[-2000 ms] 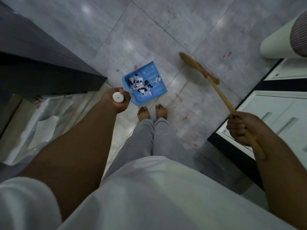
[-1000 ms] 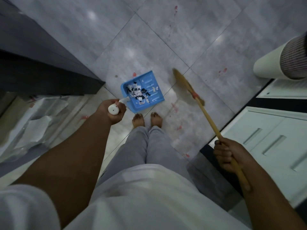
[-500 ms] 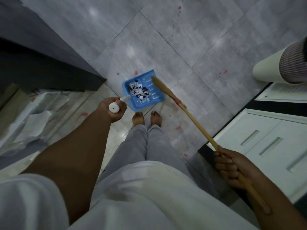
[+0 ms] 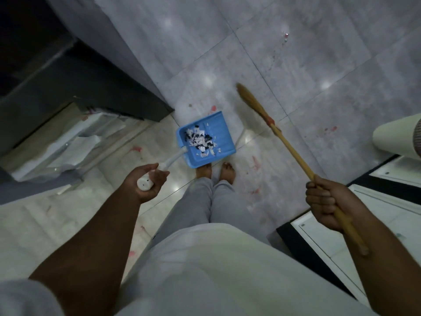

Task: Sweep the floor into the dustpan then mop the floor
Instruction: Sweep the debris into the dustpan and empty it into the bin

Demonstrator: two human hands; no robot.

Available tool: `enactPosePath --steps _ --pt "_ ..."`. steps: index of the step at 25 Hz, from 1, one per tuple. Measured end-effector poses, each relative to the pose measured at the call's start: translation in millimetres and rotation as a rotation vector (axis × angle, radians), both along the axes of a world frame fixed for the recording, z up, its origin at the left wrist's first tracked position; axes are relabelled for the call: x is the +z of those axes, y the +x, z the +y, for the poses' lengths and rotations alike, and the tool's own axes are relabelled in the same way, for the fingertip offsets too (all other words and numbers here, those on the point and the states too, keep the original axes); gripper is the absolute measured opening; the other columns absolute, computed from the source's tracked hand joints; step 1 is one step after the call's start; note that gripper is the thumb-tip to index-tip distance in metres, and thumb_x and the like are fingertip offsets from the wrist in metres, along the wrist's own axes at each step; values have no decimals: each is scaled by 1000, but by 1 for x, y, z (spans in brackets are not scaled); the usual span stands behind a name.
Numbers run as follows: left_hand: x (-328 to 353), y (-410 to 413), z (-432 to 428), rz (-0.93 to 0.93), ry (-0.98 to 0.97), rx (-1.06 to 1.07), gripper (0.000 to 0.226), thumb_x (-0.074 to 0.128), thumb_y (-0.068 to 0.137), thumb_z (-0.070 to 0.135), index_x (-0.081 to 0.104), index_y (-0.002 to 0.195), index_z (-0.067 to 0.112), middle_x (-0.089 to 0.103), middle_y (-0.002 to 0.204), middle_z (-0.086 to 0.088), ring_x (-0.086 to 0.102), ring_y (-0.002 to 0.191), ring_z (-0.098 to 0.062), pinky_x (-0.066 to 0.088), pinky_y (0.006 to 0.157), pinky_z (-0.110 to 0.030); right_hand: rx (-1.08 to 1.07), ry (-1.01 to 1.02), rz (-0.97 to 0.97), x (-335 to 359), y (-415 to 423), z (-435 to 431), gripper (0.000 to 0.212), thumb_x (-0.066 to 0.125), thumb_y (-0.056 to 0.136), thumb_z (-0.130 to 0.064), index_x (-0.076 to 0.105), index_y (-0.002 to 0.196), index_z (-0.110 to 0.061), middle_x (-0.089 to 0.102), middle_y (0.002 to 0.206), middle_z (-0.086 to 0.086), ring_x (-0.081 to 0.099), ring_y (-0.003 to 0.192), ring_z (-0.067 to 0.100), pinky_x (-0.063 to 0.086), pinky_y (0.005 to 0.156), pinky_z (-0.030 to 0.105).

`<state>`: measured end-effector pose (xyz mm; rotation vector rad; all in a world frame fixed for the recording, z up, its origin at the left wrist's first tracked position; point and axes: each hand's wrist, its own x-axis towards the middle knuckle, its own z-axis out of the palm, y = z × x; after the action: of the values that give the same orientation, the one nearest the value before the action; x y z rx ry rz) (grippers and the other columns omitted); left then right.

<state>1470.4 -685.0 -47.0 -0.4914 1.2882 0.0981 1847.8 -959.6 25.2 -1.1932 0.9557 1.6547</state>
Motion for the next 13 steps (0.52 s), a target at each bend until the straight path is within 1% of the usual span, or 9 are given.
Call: enactPosePath --steps 2,4,6,9,13 --pt "12 -30 -9 -20 -1 54 67 82 46 -16 50 104 -9 47 52 -2 48 35 -8 42 33 -14 47 0 0 -7 6 19 30 44 95 -35 47 72 -16 33 42 -6 31 28 3 22 24 13" --pt "21 -58 -18 -29 16 117 76 86 38 -19 51 104 -7 47 54 0 48 36 -7 41 34 -13 98 -7 2 -15 11 38 33 40 99 -35 45 71 -17 32 41 -6 30 28 3 21 24 13" --pt "25 -78 -28 -4 23 181 73 85 41 -17 51 104 -6 46 55 0 47 36 -7 41 35 -11 140 -26 -6 -22 15 57 34 37 101 -34 43 71 -17 32 40 -6 30 28 3 21 25 13" --pt "25 -104 -40 71 26 280 64 77 49 -10 49 107 -5 46 55 0 46 35 -7 39 36 -10 197 -37 -23 -27 15 76 36 35 102 -32 41 70 -17 32 40 -6 30 28 3 21 25 14" --pt "22 -133 -53 41 18 358 78 82 41 -19 49 110 -6 45 56 2 44 37 -3 39 36 -10 212 -57 -46 -27 6 78 39 34 102 -31 41 67 -17 32 40 -7 30 28 3 21 25 15"
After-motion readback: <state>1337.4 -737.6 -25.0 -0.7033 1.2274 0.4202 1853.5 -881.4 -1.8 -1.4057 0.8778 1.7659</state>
